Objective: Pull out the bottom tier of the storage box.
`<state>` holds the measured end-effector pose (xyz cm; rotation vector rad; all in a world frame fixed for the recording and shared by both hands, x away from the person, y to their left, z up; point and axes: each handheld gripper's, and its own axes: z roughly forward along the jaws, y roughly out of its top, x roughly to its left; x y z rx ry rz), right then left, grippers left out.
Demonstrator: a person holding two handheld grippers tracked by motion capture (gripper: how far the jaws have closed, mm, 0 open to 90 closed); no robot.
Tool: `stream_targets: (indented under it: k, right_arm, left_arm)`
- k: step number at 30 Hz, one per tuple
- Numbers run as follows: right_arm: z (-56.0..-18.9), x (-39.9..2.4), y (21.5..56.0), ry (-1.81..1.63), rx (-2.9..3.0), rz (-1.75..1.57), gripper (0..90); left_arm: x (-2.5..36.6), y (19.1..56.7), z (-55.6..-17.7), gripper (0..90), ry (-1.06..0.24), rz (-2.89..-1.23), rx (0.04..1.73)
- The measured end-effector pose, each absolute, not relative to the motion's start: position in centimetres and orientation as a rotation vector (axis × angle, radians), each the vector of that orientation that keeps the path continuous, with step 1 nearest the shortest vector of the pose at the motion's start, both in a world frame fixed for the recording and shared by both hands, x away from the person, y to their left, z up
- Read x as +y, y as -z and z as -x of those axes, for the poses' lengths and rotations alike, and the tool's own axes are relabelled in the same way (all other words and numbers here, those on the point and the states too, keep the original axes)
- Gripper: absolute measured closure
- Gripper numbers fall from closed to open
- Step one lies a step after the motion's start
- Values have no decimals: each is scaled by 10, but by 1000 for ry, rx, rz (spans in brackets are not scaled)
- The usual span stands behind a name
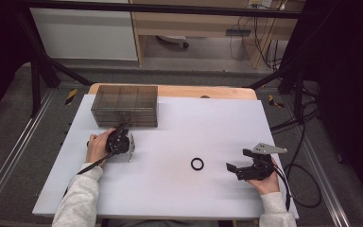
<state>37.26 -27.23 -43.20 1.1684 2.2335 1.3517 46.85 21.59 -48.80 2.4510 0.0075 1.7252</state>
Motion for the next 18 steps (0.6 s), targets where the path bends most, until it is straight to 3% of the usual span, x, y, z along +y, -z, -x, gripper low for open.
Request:
stream_targets:
  k: [18]
  right_arm:
    - [-372,-273,431,-1357,2229,-1166,20]
  left_arm:
    - [216,493,-473,729,-1763,-2444,-39]
